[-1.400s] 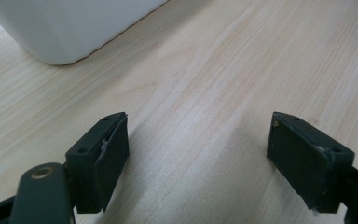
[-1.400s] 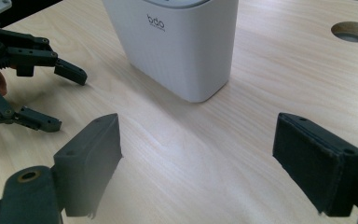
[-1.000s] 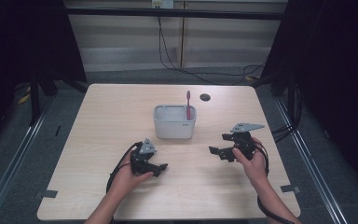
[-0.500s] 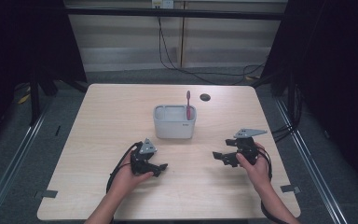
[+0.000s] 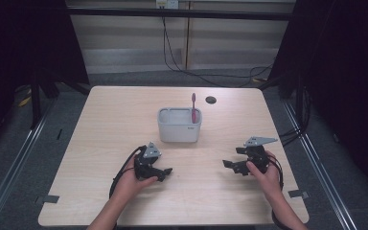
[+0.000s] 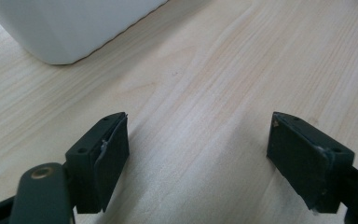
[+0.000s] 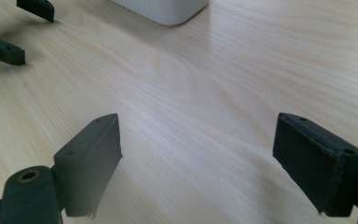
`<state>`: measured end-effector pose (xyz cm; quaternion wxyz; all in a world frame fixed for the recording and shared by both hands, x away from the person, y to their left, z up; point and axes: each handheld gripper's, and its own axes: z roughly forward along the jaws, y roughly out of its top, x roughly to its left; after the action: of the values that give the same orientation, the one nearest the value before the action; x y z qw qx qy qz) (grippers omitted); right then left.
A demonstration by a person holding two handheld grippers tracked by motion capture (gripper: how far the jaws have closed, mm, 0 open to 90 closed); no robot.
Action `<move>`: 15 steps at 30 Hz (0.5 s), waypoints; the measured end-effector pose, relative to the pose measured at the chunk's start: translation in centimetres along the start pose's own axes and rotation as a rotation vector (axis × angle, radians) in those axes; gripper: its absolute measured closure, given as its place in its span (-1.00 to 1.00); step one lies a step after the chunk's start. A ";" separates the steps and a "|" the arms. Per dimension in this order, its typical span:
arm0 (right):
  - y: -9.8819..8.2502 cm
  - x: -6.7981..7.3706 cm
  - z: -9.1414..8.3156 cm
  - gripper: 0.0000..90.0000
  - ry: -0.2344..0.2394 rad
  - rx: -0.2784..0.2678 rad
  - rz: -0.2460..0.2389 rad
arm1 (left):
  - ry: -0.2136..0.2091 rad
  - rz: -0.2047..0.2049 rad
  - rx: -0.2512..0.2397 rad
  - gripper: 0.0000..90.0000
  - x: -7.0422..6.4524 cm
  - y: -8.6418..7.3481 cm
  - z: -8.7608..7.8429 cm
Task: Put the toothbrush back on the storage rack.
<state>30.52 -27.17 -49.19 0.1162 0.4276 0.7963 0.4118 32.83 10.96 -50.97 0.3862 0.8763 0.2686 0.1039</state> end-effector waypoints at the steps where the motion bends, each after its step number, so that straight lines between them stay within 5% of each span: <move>1: -0.1 -0.1 0.0 -0.67 0.000 0.005 0.006 | 0.000 0.000 0.000 -0.54 0.0 0.0 0.0; 15: -1.3 -0.9 0.0 -0.67 -0.042 0.049 -0.021 | 0.002 -0.001 -0.001 -0.54 0.0 0.0 0.0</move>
<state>30.30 -28.30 -50.34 0.1271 0.4304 0.8079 0.3819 32.81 10.96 -50.98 0.3866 0.8758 0.2694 0.1047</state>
